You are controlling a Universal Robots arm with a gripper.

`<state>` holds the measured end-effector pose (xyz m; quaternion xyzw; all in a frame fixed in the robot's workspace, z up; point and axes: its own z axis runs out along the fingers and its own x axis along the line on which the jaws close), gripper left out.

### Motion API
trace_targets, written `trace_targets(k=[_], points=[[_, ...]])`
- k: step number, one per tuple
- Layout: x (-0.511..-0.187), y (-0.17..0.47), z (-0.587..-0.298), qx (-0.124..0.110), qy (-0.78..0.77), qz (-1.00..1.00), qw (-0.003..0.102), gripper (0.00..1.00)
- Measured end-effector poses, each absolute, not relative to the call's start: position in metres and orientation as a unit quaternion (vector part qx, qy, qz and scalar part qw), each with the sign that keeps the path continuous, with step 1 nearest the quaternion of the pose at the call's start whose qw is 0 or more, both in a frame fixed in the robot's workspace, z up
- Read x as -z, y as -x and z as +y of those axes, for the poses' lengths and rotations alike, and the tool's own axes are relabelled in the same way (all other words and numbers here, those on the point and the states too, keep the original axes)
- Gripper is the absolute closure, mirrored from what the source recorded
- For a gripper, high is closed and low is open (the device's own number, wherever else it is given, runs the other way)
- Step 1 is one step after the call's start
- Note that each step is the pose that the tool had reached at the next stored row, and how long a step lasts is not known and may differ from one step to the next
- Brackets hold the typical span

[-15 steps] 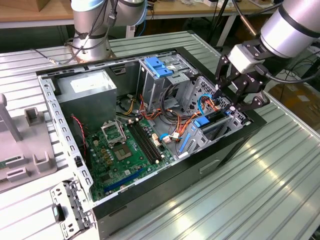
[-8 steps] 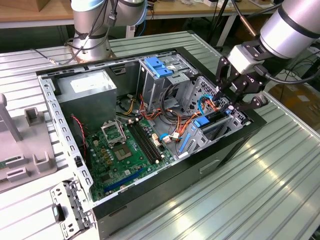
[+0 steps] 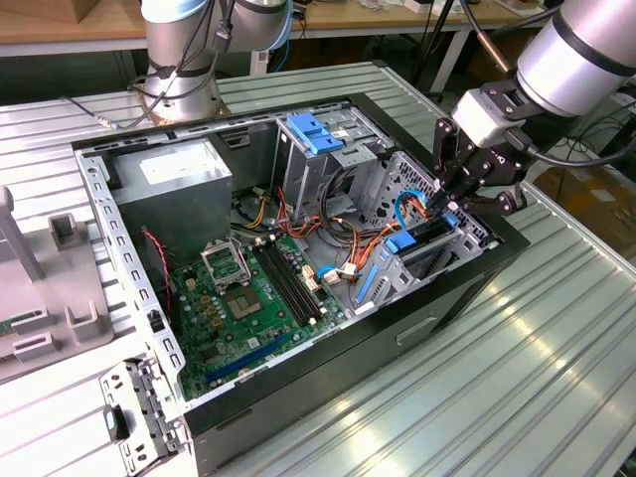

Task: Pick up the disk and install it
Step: 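Insert the second disk wire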

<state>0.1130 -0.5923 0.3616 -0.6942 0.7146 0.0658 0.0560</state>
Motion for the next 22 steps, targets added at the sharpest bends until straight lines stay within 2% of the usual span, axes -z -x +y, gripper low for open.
trace_targets(k=[22], points=[[-0.352, -0.103, -0.596, -0.067, 0.710, 0.699, 0.055, 0.84]])
